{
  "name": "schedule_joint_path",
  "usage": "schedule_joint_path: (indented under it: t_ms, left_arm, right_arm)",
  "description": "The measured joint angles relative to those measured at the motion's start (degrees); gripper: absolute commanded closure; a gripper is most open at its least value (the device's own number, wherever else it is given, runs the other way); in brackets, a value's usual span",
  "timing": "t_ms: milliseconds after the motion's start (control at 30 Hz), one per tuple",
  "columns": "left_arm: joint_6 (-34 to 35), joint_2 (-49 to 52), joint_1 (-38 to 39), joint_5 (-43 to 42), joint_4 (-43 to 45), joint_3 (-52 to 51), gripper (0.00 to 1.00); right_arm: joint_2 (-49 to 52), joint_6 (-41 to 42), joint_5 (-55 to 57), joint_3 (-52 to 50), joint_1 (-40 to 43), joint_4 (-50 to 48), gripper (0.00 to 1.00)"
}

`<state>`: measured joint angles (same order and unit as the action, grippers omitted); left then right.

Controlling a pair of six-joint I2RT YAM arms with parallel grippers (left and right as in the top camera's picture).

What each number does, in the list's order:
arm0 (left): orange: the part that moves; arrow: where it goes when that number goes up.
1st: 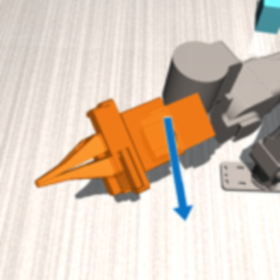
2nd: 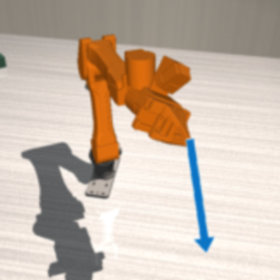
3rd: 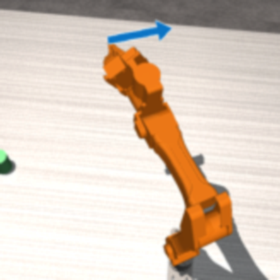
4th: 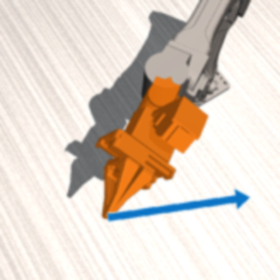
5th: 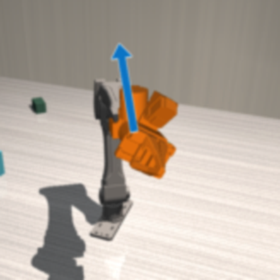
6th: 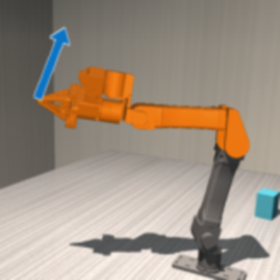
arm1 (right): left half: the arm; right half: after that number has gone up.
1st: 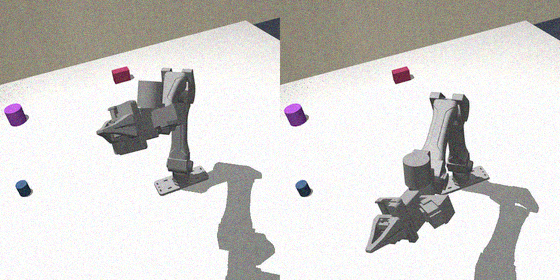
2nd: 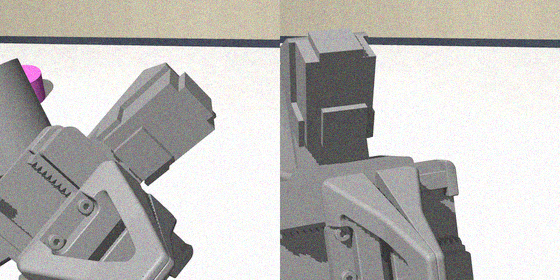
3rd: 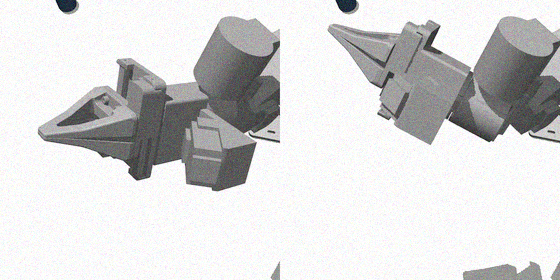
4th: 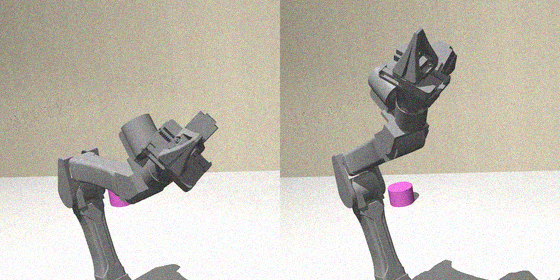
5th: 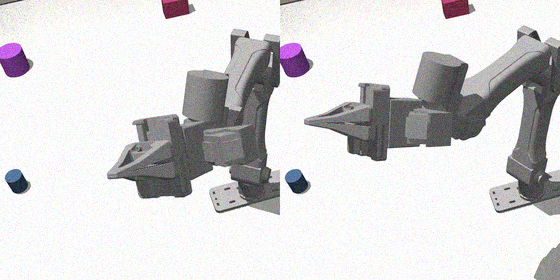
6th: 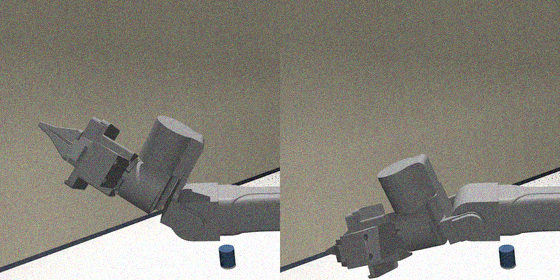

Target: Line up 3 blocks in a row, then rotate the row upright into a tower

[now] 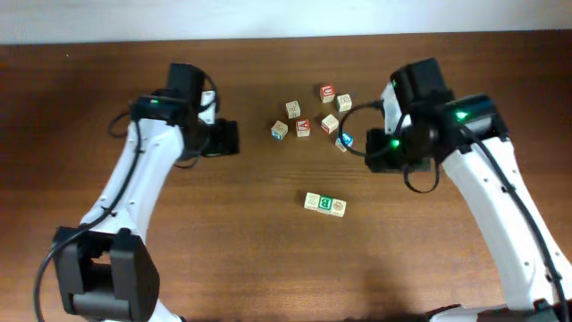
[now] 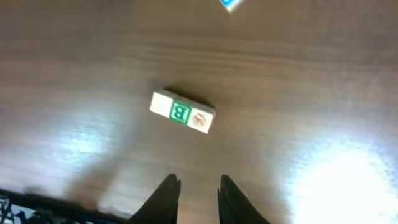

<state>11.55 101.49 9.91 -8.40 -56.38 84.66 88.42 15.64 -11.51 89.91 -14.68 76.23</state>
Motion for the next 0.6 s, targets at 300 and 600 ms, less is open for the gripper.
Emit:
schedule_joint_path:
  t_ms: [300, 600]
  left_arm:
    - [-3.5, 11.1, 9.0, -11.2, 1.7, 0.1, 1.00]
    - [-8.6, 14.7, 12.0, -20.4, 6.0, -1.6, 1.00]
  right_arm:
    - [-2.7, 12.2, -13.1, -46.5, 3.9, -44.6, 0.96]
    - [1.3, 15.9, -13.3, -48.0, 3.9, -51.1, 0.96]
